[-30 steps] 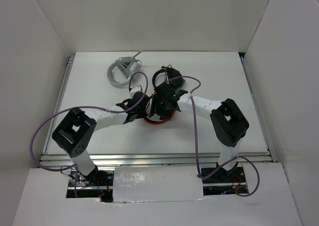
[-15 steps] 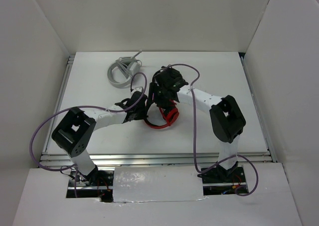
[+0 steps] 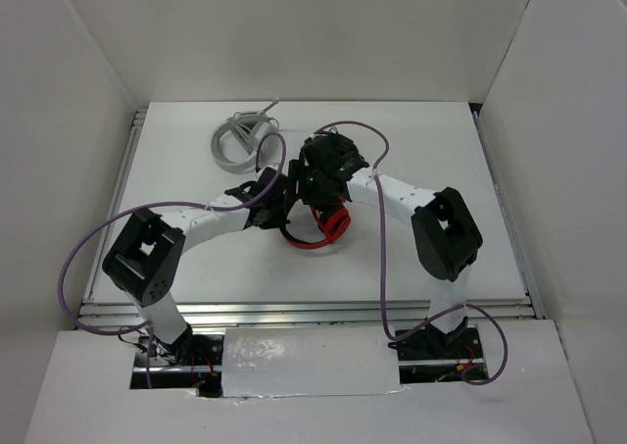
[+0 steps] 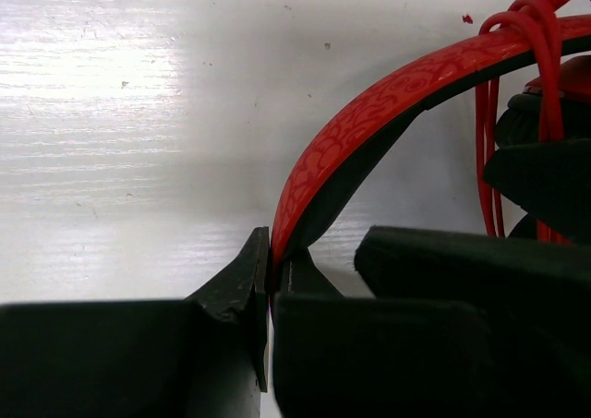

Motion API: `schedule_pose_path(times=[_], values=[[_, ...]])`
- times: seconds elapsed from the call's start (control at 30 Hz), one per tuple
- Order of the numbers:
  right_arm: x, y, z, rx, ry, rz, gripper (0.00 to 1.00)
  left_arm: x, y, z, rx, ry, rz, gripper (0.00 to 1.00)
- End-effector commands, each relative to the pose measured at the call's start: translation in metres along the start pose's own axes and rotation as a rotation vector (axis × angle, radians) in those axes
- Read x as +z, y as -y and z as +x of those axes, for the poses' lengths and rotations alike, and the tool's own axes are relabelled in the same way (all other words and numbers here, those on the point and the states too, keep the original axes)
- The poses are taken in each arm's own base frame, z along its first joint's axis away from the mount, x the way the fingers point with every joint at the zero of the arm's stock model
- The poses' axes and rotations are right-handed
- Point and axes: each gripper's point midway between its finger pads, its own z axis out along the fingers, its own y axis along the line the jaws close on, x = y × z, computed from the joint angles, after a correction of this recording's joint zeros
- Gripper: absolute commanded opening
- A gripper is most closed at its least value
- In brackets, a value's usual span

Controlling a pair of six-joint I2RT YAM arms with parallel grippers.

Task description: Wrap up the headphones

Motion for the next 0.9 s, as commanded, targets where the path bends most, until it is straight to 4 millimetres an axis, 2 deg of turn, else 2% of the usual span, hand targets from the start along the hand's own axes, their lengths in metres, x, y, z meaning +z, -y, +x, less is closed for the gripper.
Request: schedule_pose_path(times=[0.0, 0.2, 0.4, 0.53, 0.67, 0.7, 0.73, 0.77, 0.8, 0.87], values=[[-0.025, -0.036, -0.039, -0.062, 0.130, -0.086, 0.68, -0.010, 0.012, -0.027, -0.033, 0.044, 0.022, 0.00], [-0.022, -0.045, -0.052, -0.065, 0.150, -0.100, 0.68, -0.004, 0.000, -0.035, -0.044, 0.024, -0.015, 0.00], [0.000, -0.028, -0.063, -0.058, 0.151, -0.046, 0.68, 0.004, -0.013, -0.045, -0.068, 0.025, -0.027, 0.00], [0.008, -0.033, -0.068, -0.083, 0.165, -0.089, 0.68, 0.011, -0.027, -0.052, -0.089, 0.022, -0.048, 0.00], [-0.007, -0.059, -0.085, -0.122, 0.212, -0.202, 0.69, 0.018, -0.041, -0.060, -0.116, 0.025, -0.068, 0.00], [-0.018, -0.071, -0.093, -0.146, 0.241, -0.245, 0.71, 0.019, -0.045, -0.064, -0.120, 0.030, -0.075, 0.00], [-0.025, -0.076, -0.098, -0.153, 0.257, -0.261, 0.80, 0.021, -0.048, -0.065, -0.122, 0.027, -0.085, 0.00], [-0.033, -0.082, -0.107, -0.166, 0.285, -0.285, 0.92, 0.022, -0.053, -0.067, -0.128, 0.027, -0.098, 0.00], [-0.042, -0.091, -0.114, -0.195, 0.307, -0.324, 1.00, 0.023, -0.056, -0.070, -0.135, 0.031, -0.103, 0.00], [-0.068, -0.104, -0.134, -0.211, 0.369, -0.370, 1.00, 0.025, -0.064, -0.073, -0.153, 0.030, -0.114, 0.00]])
